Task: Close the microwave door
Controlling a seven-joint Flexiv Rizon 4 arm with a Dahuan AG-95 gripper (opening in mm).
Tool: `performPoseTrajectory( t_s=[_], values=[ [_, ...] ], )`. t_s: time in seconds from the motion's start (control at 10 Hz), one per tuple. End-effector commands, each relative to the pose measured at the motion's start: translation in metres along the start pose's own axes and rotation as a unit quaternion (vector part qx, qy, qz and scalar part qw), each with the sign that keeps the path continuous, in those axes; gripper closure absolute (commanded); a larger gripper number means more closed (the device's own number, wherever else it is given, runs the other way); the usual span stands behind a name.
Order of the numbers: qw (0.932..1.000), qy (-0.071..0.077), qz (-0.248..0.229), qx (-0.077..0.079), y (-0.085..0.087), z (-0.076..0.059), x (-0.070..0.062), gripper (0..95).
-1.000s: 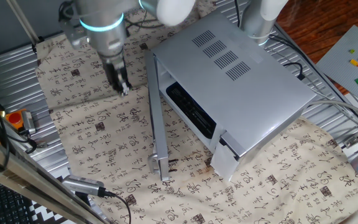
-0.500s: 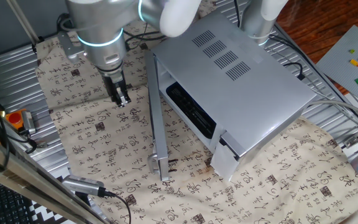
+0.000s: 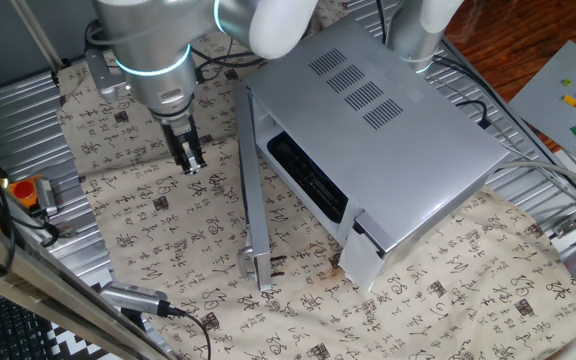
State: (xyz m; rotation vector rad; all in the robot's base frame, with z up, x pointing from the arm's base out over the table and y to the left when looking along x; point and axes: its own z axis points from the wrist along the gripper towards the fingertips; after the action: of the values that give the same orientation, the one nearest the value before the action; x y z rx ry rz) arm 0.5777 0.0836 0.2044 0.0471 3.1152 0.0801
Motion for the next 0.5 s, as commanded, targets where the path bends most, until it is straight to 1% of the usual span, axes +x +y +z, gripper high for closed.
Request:
performPoseTrajectory(
  t_s=[0.1, 0.3, 0.5],
  values=[
    [0.9998, -0.001, -0.018, -0.004, 0.0005, 0.0003, -0.0011, 95.0],
    [0.9997, -0.003, -0.023, -0.004, 0.0005, 0.0003, -0.0011, 95.0],
    [0.9999, -0.002, -0.01, -0.004, 0.0005, 0.0003, -0.0011, 95.0]
  ],
)
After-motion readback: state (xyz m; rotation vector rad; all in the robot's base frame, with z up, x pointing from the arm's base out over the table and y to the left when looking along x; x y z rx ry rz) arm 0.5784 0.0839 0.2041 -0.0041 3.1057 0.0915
